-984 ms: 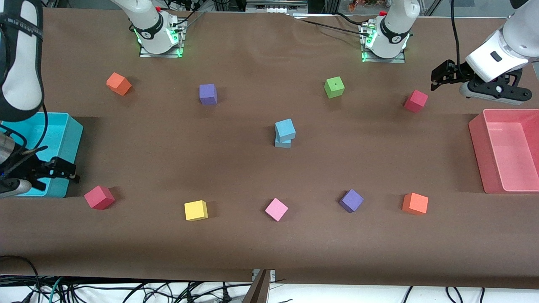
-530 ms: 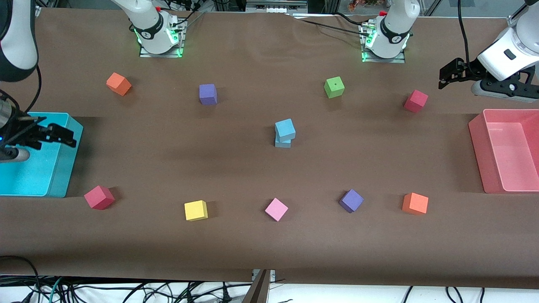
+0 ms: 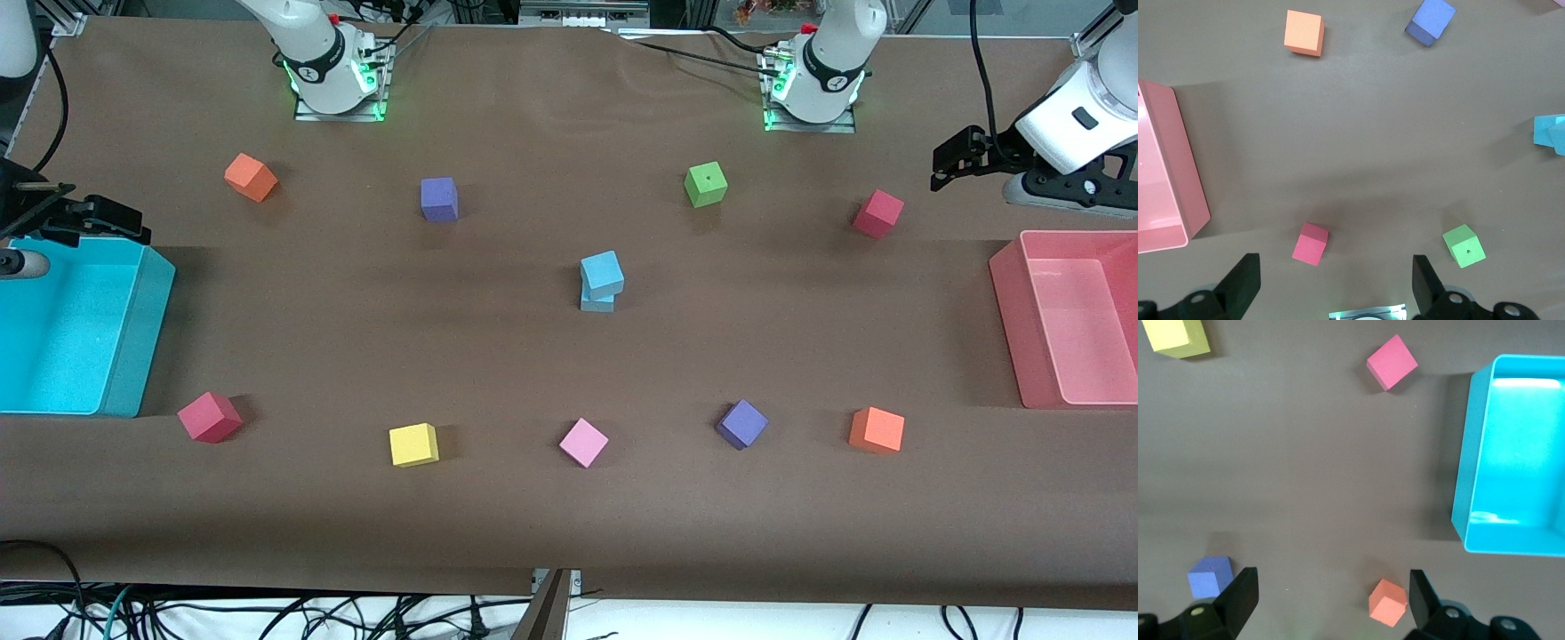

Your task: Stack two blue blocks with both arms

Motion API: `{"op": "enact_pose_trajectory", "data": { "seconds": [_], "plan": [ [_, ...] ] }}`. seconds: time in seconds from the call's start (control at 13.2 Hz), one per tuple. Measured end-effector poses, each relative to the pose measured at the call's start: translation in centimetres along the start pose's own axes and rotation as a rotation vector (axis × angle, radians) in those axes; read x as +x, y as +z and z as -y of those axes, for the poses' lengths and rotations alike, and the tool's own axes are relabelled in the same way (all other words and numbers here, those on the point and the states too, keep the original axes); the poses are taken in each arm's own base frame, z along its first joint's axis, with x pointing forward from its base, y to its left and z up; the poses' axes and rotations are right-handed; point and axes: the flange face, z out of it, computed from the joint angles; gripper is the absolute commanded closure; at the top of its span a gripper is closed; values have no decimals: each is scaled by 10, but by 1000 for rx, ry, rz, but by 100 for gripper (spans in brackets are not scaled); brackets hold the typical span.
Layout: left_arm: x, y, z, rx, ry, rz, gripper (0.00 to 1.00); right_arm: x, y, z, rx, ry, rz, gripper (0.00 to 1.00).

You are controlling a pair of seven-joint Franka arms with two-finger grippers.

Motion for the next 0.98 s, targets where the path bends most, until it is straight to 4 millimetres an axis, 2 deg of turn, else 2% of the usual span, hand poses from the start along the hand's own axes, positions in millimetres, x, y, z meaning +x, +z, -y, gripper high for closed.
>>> {"op": "enact_pose_trajectory", "data": {
  "seconds": [0.23, 0.68, 0.98],
  "plan": [
    [0, 0, 0, 0, -1, 1, 0, 1, 1, 10, -7, 20, 2, 0],
    [0, -1, 6, -1, -16, -3, 0, 6, -9, 5, -10, 33, -24, 0],
    [-1, -12, 18, -1, -40, -28, 0, 9, -5, 5, -11, 37, -18, 0]
  ]
}}
